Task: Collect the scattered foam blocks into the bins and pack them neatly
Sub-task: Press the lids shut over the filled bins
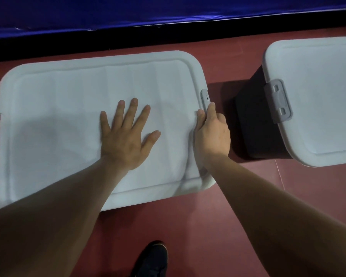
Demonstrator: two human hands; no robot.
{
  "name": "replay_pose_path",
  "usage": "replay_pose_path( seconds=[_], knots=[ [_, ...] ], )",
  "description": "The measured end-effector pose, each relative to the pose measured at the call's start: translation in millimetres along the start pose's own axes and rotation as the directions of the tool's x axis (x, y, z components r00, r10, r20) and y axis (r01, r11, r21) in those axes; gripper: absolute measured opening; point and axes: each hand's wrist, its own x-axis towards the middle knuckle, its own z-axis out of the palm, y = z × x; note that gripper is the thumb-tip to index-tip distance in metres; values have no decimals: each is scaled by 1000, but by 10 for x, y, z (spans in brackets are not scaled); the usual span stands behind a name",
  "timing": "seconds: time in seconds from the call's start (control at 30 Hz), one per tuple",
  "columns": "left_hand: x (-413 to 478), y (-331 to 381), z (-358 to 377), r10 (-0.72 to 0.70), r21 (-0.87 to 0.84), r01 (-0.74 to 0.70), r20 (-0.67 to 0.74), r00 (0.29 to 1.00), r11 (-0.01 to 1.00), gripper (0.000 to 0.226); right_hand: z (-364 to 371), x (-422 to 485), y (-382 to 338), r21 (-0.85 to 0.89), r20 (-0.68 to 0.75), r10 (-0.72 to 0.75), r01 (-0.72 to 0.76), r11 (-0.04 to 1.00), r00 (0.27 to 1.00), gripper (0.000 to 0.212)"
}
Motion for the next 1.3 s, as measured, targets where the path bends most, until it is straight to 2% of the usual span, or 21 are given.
replay_pose_path(
  seconds=[0.07,0.13,0.2,0.27,0.37,0.43,0.53,0.63,0.7,0.77,0.87,0.93,1.03,1.13,1.2,1.3],
  knots=[
    [2,-4,-10,8,-7,-8,-2,1000,1000,79,10,9,9,6,19,18,-18,1000,1000,57],
    [-5,-15,-36,21,-24,-21,-19,1000,1000,78,23,16,-9,-18,-22,-11,11,1000,1000,54],
    [-7,-81,-80,33,-71,-36,-36,999,997,77,52,-16,-84,-124,-112,-108,94,988,988,51],
    [-59,-234,-129,16,-129,-24,-64,998,991,76,117,-103,-240,-161,-103,-244,226,961,964,50],
    [-227,-576,-186,-119,-198,99,-92,989,975,71,306,-336,-612,-105,-14,-420,416,903,908,52],
    [-412,-885,-226,-269,-230,240,-104,957,943,69,536,-554,-947,-100,44,-526,527,844,849,51],
    [-682,-1393,-276,-470,-273,431,-93,878,860,69,889,-887,-1467,-85,139,-615,628,773,776,50],
    [-907,-1862,-280,-603,-300,559,-73,794,773,66,1171,-1112,-1896,-74,218,-678,705,705,702,50],
    [-1014,-2106,-233,-678,-330,641,2,735,693,68,1345,-1208,-2112,-80,314,-688,740,667,654,51],
    [-1070,-2260,-156,-741,-370,721,114,661,586,70,1489,-1282,-2213,-127,385,-666,752,647,639,52],
    [-1083,-2363,-35,-764,-455,790,301,570,410,75,1589,-1325,-2198,-179,391,-650,746,641,652,55],
    [-1071,-2389,20,-734,-529,785,384,560,321,80,1589,-1325,-2178,-184,381,-653,745,641,655,55],
    [-1042,-2399,39,-694,-590,768,444,567,250,87,1577,-1322,-2179,-174,401,-643,743,646,652,56],
    [-1020,-2388,37,-690,-616,747,428,584,250,92,1576,-1336,-2181,-160,407,-644,744,648,648,57],
    [-1018,-2349,11,-718,-635,708,332,612,309,91,1574,-1330,-2175,-152,405,-644,742,653,650,57],
    [-1024,-2277,-38,-735,-619,669,209,645,411,74,1561,-1325,-2170,-147,398,-649,743,652,648,58]
  ],
)
